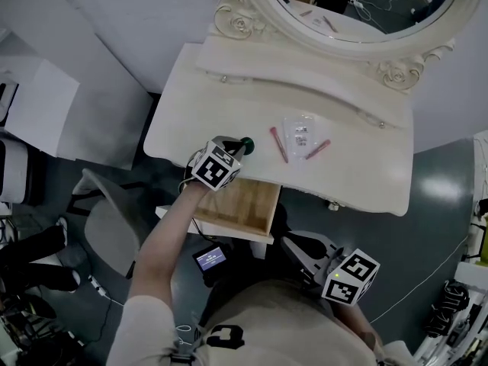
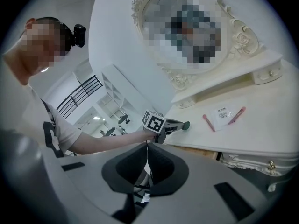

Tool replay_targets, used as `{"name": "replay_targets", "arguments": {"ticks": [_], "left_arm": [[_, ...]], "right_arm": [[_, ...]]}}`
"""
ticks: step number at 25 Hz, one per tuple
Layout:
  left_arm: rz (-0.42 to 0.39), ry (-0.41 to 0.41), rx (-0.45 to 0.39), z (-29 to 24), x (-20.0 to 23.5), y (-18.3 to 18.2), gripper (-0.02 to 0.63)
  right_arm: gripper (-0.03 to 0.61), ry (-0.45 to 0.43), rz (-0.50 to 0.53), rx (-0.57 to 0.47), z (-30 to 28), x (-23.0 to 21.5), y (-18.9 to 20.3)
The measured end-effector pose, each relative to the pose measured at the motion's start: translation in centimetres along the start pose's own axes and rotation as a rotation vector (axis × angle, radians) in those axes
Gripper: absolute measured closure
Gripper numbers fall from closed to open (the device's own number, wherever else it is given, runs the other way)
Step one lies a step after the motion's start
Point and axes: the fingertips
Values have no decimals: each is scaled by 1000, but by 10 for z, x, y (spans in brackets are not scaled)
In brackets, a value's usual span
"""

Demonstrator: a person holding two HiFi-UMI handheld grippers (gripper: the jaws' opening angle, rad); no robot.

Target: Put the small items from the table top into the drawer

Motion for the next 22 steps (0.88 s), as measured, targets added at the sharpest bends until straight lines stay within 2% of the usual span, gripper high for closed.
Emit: {"name": "replay_targets", "arguments": {"ticks": [8,22], "left_arm": [[16,-29,10,15,6,17,557],[0,-35,2,33,3,28,557]], "right_arm": [[549,-18,9,2,-6,11,1],[549,-22,45,-1,-10,30,4]]}}
Point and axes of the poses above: the fingertips, and each gripper's own axes: z backward along the fingers, x to its left, y out of its underside, and after that the axes turned 12 degrees about x, right-handed
